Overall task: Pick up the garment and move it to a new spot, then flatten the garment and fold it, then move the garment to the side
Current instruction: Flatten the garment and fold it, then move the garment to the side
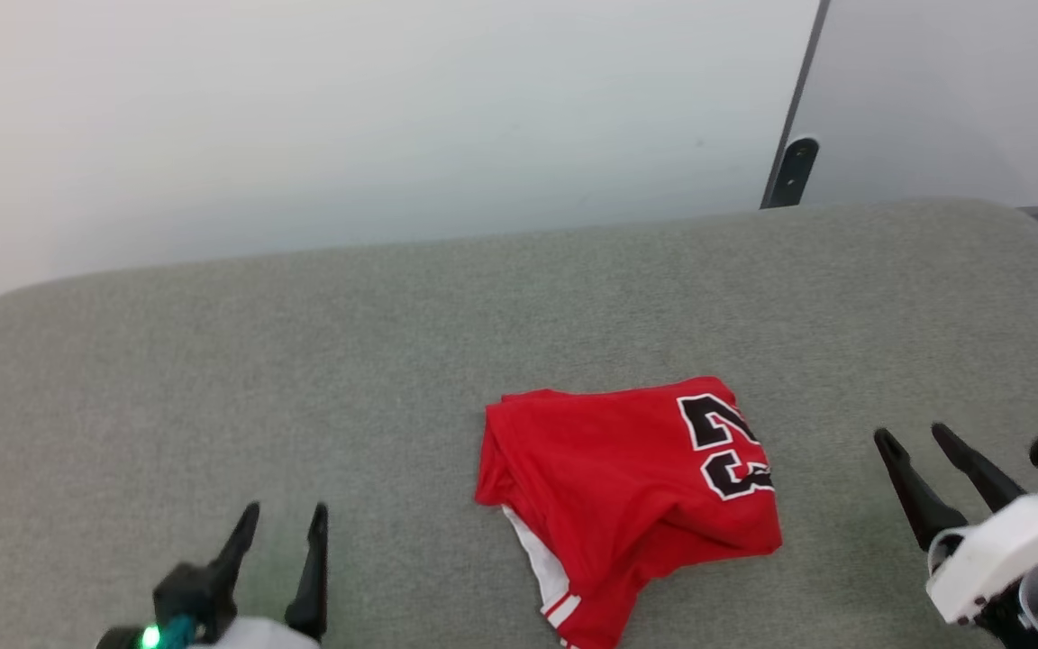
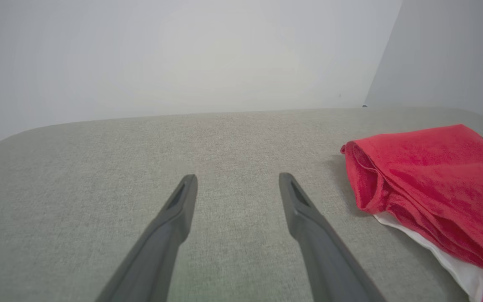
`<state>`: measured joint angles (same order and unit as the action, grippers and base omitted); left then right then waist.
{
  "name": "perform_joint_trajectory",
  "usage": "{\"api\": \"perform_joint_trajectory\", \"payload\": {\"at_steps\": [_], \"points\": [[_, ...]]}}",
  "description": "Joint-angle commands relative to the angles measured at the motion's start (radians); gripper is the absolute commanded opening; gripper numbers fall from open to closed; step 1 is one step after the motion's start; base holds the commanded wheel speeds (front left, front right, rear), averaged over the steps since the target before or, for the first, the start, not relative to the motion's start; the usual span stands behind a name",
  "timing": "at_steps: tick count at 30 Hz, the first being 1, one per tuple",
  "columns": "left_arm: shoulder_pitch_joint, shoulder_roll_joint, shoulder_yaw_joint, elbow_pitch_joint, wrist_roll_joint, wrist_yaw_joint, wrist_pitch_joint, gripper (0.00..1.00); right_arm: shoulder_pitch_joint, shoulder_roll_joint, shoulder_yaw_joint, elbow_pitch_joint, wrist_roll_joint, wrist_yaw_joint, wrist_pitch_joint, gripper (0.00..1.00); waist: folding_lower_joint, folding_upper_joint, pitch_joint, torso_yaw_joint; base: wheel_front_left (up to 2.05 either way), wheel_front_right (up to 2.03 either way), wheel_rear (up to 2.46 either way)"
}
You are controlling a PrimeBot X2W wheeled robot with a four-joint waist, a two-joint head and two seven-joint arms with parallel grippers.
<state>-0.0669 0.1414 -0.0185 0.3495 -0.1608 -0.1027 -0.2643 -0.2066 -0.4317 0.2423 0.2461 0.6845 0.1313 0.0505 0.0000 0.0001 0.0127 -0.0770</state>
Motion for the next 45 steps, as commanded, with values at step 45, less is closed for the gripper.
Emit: {"api": "perform_joint_trajectory", "payload": {"at_steps": [45], "points": [[0.365,-0.019,0.012,-0.418,-0.023,0.151,0.087,1.0,0.335,0.136,-0.199,-0.313,-0.242,-0.001,0.01,1.0,0.0,-0.0001,-0.035,0.034,0.0,0.0,0.0]]}}
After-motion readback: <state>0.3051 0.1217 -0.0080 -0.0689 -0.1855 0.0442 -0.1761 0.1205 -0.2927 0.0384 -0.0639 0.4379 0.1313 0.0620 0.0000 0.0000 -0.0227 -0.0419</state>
